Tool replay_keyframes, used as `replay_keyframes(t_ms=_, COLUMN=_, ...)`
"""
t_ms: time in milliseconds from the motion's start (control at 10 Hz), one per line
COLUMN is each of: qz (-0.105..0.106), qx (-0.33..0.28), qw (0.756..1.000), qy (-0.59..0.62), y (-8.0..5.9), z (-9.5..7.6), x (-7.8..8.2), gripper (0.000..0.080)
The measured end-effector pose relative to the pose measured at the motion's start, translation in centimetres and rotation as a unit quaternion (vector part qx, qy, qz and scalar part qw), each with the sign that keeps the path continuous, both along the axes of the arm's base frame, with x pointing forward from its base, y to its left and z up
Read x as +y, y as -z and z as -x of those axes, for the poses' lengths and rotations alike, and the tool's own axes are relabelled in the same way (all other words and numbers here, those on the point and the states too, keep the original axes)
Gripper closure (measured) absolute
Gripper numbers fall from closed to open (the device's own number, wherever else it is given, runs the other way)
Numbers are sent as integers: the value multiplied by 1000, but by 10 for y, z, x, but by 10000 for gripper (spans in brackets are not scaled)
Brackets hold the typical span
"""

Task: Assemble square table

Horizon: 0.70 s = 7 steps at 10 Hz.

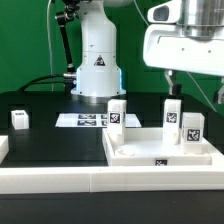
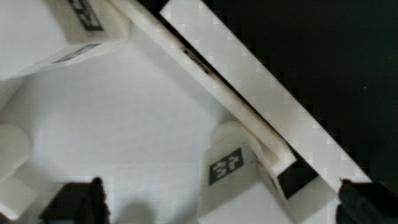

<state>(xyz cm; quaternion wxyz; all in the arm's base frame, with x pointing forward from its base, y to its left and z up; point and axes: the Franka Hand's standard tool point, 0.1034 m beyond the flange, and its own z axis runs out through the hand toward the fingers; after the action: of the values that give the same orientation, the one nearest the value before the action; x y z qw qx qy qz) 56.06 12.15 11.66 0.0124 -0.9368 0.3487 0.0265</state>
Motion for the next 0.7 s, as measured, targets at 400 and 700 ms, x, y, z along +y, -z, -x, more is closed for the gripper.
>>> replay_keyframes(t_ms=400, qz=-1, qx=-4, qw=1000, qy=-3, y=-4, z=-2, x=-3, gripper=150)
replay_keyframes(t_ms=700, qz=-2, qx=-13, qw=983, qy=-183, y=0, z=7, x=-17, gripper=150)
